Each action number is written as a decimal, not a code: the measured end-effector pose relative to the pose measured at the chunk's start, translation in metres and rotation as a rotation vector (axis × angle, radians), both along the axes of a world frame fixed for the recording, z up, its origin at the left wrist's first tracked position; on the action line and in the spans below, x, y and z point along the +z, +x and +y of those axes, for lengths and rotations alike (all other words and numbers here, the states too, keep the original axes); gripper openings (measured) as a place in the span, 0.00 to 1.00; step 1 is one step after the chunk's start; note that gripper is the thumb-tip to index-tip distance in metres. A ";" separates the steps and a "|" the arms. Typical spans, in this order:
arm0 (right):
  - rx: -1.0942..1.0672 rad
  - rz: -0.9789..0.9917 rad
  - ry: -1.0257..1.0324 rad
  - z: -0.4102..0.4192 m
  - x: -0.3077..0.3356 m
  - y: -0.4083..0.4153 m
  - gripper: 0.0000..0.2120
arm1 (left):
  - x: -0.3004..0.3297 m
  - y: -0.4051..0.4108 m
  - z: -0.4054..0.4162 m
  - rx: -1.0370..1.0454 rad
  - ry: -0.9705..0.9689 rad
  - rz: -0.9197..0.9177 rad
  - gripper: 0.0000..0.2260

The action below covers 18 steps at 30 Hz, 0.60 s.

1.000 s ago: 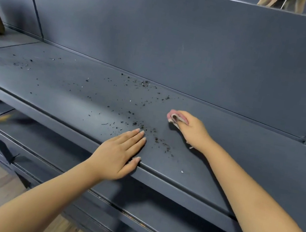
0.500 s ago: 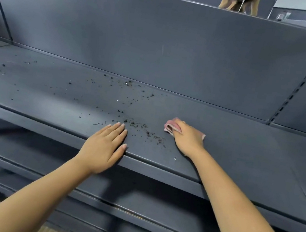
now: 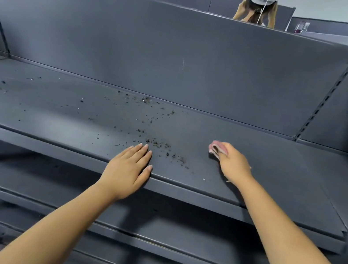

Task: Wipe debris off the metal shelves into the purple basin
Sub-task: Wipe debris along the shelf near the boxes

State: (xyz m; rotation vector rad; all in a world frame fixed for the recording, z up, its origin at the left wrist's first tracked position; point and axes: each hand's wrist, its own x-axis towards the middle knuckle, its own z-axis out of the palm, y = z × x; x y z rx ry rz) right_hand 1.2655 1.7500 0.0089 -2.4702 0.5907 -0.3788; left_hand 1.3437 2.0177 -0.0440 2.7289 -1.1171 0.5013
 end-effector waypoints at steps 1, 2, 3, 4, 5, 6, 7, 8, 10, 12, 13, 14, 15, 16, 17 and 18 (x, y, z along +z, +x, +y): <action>-0.059 0.031 -0.023 -0.012 -0.001 -0.011 0.17 | 0.000 0.000 0.000 -0.005 0.002 -0.001 0.32; -0.117 0.064 -0.054 -0.022 -0.003 -0.022 0.17 | -0.001 0.000 0.000 -0.010 0.005 0.002 0.31; -0.170 0.088 -0.090 -0.030 -0.006 -0.031 0.17 | -0.001 0.000 0.000 -0.019 0.002 0.007 0.29; -0.209 0.099 -0.125 -0.035 -0.008 -0.040 0.17 | -0.003 0.001 0.000 -0.031 -0.006 0.017 0.28; -0.233 0.100 -0.147 -0.036 -0.011 -0.047 0.18 | -0.003 0.002 0.000 -0.041 -0.014 0.029 0.28; -0.246 0.089 -0.155 -0.035 -0.014 -0.051 0.17 | -0.002 0.002 -0.001 -0.049 -0.014 0.038 0.30; -0.256 0.074 -0.153 -0.031 -0.017 -0.052 0.17 | 0.000 0.001 -0.001 -0.055 -0.012 0.034 0.33; -0.266 0.057 -0.156 -0.026 -0.019 -0.051 0.16 | 0.001 0.001 -0.001 -0.065 -0.015 0.021 0.36; -0.291 0.035 -0.193 -0.010 -0.023 -0.046 0.14 | 0.003 -0.001 -0.001 -0.069 -0.009 0.046 0.40; -0.288 0.024 -0.232 0.008 -0.024 -0.037 0.13 | 0.005 -0.002 0.002 -0.073 0.003 0.073 0.41; -0.278 0.021 -0.238 0.018 -0.024 -0.033 0.13 | 0.005 -0.002 0.005 -0.085 0.003 0.076 0.41; -0.268 0.016 -0.244 0.028 -0.024 -0.028 0.12 | 0.004 0.000 0.009 -0.101 0.003 0.073 0.41; -0.258 0.009 -0.248 0.038 -0.024 -0.023 0.13 | 0.003 0.003 0.015 -0.115 0.008 0.063 0.42; -0.249 -0.002 -0.254 0.048 -0.023 -0.017 0.12 | 0.002 0.007 0.022 -0.122 0.022 0.051 0.44; -0.240 -0.013 -0.260 0.057 -0.023 -0.011 0.12 | 0.002 0.011 0.029 -0.122 0.035 0.040 0.45; -0.232 -0.023 -0.266 0.066 -0.023 -0.005 0.12 | 0.003 0.014 0.036 -0.118 0.047 0.031 0.46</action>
